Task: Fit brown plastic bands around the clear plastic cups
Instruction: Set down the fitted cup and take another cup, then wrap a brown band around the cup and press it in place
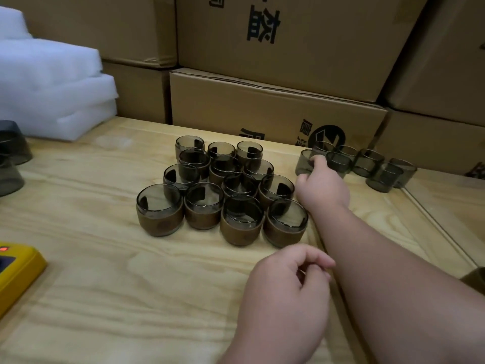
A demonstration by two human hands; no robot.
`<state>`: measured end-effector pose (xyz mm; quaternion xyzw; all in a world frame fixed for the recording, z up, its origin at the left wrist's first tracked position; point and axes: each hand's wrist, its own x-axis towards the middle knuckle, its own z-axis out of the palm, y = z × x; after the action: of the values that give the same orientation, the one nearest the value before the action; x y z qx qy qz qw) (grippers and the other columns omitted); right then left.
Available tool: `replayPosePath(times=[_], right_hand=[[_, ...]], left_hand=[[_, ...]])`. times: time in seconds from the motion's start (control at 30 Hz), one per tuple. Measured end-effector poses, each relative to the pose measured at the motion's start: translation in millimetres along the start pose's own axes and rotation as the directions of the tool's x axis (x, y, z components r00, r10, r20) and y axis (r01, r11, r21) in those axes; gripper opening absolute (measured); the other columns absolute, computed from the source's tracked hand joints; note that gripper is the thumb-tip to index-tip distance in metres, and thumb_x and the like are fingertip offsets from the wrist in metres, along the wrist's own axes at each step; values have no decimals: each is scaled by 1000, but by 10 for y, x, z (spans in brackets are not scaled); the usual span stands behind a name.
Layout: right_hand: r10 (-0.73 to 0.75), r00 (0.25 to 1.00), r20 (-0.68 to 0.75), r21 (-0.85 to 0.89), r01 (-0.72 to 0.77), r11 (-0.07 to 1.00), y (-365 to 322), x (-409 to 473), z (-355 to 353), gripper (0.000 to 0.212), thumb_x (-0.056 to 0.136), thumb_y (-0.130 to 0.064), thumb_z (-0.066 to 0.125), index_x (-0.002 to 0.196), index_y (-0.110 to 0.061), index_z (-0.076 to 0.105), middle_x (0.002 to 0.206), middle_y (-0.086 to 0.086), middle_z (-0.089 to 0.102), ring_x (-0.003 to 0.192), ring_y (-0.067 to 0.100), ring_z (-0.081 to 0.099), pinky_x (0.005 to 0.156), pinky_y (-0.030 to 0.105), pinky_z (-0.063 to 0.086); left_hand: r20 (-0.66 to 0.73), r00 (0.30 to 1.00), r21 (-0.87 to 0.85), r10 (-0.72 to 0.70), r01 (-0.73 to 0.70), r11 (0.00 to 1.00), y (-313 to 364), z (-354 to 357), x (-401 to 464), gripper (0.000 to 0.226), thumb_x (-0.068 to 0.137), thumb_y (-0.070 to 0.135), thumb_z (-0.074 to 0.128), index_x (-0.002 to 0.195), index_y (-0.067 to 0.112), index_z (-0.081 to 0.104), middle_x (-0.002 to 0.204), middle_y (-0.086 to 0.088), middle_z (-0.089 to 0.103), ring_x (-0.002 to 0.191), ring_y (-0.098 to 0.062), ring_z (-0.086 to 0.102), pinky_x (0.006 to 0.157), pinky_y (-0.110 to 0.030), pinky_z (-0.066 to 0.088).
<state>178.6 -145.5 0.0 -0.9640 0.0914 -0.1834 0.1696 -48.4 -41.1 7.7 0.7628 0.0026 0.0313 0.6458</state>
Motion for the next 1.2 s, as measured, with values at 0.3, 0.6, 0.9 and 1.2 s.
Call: replayPosePath(times=[0.3, 0.6, 0.9, 1.2], right_hand=[[121, 992, -44, 137, -114, 984, 217, -1135, -463, 36, 95, -34, 54, 130, -33, 43, 72, -9, 60, 67, 18, 61, 61, 37, 56], [110, 994, -21, 434, -90, 896, 678, -2243, -980, 9, 95, -42, 64, 98, -38, 56, 66, -12, 64, 64, 3, 60, 60, 23, 48], [-96, 995, 26, 868, 25, 497, 590, -2122, -1030, 25, 79, -37, 71, 102, -44, 65, 77, -14, 56, 69, 0, 54, 65, 16, 48], [-163, 974, 160, 892, -72, 447, 603, -2066, -957, 51, 72, -43, 79, 119, -48, 59, 111, -23, 69, 103, -5, 67, 84, 17, 56]], left_hand=[[-11, 1000, 23, 14, -14, 1000, -29, 20, -18, 34, 95, 13, 62, 89, 45, 71, 79, 20, 75, 56, 3, 59, 58, -16, 45], [231, 971, 241, 62, -119, 963, -20, 24, -83, 72, 71, 31, 65, 130, 65, 40, 128, 30, 52, 112, 10, 52, 97, -28, 52], [97, 985, 90, 141, -149, 985, -82, -4, -9, 63, 64, 46, 84, 121, 52, 58, 115, 21, 71, 102, -1, 71, 97, -37, 56], [86, 976, 122, 200, -209, 970, -126, 17, -37, 65, 67, 31, 79, 124, 49, 55, 117, 29, 69, 101, 3, 71, 92, -29, 57]])
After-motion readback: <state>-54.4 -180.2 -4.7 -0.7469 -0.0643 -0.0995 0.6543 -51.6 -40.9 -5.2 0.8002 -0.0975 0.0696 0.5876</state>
